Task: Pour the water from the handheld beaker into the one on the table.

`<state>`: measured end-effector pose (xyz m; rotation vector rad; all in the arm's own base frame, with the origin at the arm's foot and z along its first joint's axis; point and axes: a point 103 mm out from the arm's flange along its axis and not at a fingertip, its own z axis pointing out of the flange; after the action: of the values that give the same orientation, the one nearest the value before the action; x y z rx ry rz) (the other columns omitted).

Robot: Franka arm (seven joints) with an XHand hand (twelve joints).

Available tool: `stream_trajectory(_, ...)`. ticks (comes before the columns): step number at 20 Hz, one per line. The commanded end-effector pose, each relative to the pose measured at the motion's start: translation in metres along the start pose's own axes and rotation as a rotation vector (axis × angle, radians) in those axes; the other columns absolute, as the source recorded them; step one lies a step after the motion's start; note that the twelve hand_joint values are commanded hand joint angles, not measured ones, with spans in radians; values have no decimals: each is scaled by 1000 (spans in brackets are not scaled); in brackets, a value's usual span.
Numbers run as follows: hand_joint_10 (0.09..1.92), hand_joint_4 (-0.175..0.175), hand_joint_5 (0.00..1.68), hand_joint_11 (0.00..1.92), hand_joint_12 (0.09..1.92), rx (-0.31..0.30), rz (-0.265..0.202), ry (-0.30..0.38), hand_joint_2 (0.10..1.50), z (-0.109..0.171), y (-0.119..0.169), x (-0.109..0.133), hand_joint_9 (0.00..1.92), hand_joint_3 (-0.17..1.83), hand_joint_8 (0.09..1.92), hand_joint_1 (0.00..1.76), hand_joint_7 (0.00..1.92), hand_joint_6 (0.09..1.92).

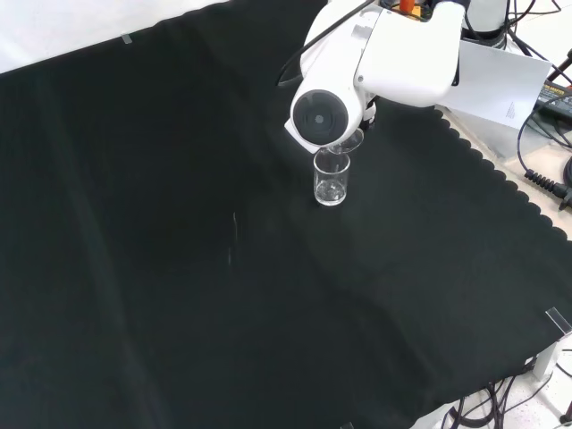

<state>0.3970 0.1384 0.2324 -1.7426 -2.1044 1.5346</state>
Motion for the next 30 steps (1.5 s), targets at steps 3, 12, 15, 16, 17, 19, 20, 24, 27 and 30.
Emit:
stream_trajectory(3,132,-175,1259,1373,623,-14,-5,14,666,0,-1,-1,1732,632,627,1311,1316,656)
stream_trajectory(12,136,-175,1259,1375,624,-36,-13,42,666,6,-5,-12,1731,631,628,1310,1315,657)
stream_trajectory(15,136,-175,1258,1376,625,-56,-28,75,667,10,-4,-17,1730,631,629,1310,1315,657)
stream_trajectory(16,137,-175,1258,1377,625,-66,-34,84,667,12,-4,-18,1730,631,629,1310,1315,657)
stream_trajectory(17,137,-175,1258,1377,625,-81,-38,96,667,13,-4,-20,1730,631,629,1310,1315,657)
stream_trajectory(19,138,-175,1258,1377,625,-111,-49,118,667,15,-5,-23,1729,631,629,1310,1315,658)
stream_trajectory(20,138,-175,1258,1377,625,-128,-53,128,667,16,-6,-24,1729,631,629,1310,1315,658)
stream_trajectory(24,140,-175,1257,1378,625,-182,-88,174,667,21,-5,-31,1728,631,630,1310,1314,659)
stream_trajectory(27,141,-175,1256,1377,624,-204,-121,215,668,28,-1,-38,1726,630,631,1310,1313,660)
stream_trajectory(30,142,-175,1256,1376,624,-217,-141,251,669,35,4,-46,1725,629,632,1310,1313,661)
